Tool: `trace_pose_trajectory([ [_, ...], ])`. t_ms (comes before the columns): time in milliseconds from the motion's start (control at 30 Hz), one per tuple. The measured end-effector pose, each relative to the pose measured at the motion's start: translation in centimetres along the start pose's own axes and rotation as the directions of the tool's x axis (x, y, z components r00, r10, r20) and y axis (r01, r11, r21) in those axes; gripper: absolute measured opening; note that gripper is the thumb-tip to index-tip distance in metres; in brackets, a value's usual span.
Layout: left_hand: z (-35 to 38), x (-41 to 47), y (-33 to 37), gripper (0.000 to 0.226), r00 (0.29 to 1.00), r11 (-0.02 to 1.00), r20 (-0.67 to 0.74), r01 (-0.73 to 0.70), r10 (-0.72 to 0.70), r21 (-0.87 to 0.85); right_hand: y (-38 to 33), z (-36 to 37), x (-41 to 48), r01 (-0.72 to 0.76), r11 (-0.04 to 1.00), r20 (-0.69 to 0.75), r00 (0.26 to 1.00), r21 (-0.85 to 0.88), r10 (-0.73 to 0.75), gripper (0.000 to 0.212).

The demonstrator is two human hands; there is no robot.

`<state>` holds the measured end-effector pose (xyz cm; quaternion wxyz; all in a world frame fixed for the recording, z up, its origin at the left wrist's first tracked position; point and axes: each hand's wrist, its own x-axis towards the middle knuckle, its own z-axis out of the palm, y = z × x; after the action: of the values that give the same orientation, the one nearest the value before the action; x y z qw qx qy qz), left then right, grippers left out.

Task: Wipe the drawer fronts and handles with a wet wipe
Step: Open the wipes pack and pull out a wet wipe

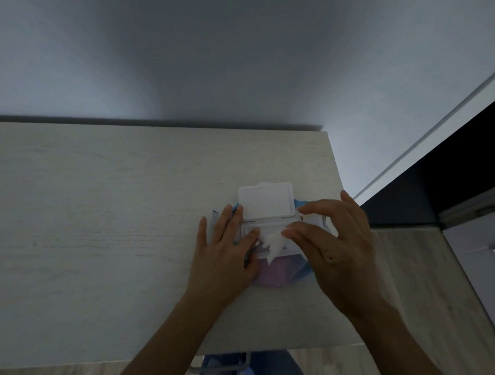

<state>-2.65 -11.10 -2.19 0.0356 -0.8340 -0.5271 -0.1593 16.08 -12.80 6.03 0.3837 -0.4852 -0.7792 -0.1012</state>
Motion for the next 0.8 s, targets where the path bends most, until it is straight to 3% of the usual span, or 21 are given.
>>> trace_pose_trajectory([
  [133,0.0,0.1,0.1,0.049,1.0,1.0,0.011,0.004,-0.004,0.026,-0.1,-0.4,0.7,-0.058,0.998,-0.045,0.997,-0.015,0.058,0.052],
  [333,-0.8,0.5,0.3,0.051,0.999,0.999,0.043,-0.003,0.002,0.035,0.0,-1.6,2.2,-0.248,0.968,-0.042,0.967,0.039,0.249,0.039],
  [400,-0.9,0.6,0.2,0.05,0.999,1.0,0.053,-0.007,0.006,0.022,-0.2,-1.9,3.1,-0.205,0.979,-0.071,0.976,0.014,0.205,0.034],
  [567,-1.0,0.7,0.3,0.05,0.997,1.0,0.078,-0.016,0.014,0.026,-0.5,-2.0,4.9,-0.143,0.99,-0.087,0.986,0.018,0.144,0.047],
  [800,-0.9,0.6,0.4,0.049,0.997,1.0,0.078,-0.017,0.016,0.016,-1.0,-4.0,7.6,-0.175,0.981,-0.161,0.969,0.088,0.188,0.022],
])
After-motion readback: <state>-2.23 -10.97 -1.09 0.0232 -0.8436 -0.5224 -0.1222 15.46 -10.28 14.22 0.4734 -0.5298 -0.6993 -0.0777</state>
